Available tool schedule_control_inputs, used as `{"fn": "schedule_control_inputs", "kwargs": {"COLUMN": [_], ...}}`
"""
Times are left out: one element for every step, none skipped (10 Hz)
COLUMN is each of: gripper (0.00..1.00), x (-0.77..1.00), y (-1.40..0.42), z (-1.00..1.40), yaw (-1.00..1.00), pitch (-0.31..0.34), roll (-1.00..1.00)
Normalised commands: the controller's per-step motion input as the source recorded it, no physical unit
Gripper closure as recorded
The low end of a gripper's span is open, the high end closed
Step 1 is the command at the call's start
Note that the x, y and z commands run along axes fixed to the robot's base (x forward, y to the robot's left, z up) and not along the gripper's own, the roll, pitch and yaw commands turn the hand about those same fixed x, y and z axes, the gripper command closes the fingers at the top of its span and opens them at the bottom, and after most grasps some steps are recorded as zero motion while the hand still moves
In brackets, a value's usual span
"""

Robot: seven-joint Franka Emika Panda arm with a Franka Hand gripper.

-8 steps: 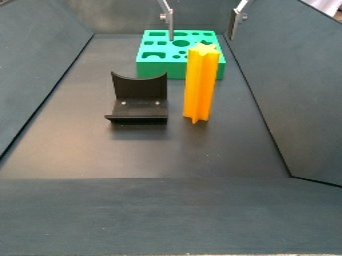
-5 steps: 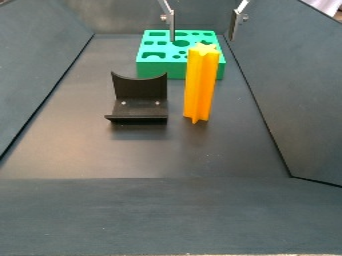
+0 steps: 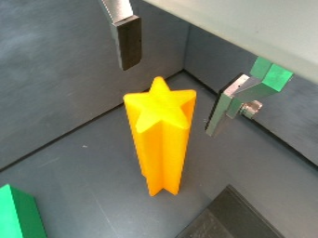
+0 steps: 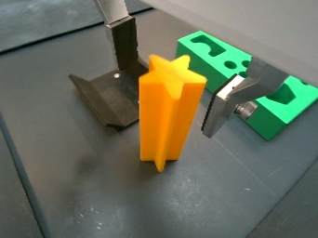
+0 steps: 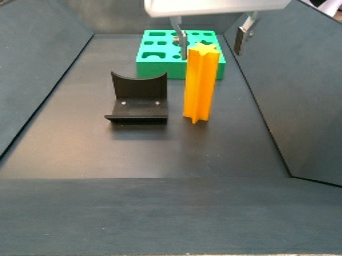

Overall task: Pick up the star object. Move up. Move to above the board. Insert the star object.
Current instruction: Pick up the star object.

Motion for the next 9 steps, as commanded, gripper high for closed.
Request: {"fn": "schedule_control_inputs", "kwargs": {"gripper": [0.0, 0.0, 0.0, 0.0, 0.0, 0.0, 0.0, 0.0, 0.0], "x": [0.0, -0.01, 0.0, 0.0, 0.0, 0.0, -0.02, 0.0, 0.0], "y": [-0.03, -0.08, -0.1, -0.03, -0.01, 0.0, 0.0, 0.0, 0.0], "z": [-0.25, -0.25, -0.25, -0.26, -0.26, -0.23, -0.24, -0.21, -0.19], "yaw": [0.34, 0.29, 0.3, 0.43, 0.46, 0.41, 0.4, 0.39, 0.42], "pitch": [-0.014, -0.024, -0.013, 0.0, 0.0, -0.006, -0.011, -0.004, 0.0], "roll": [-0.09, -0.08, -0.07, -0.07, -0.08, -0.09, -0.08, -0.09, -0.09]}}
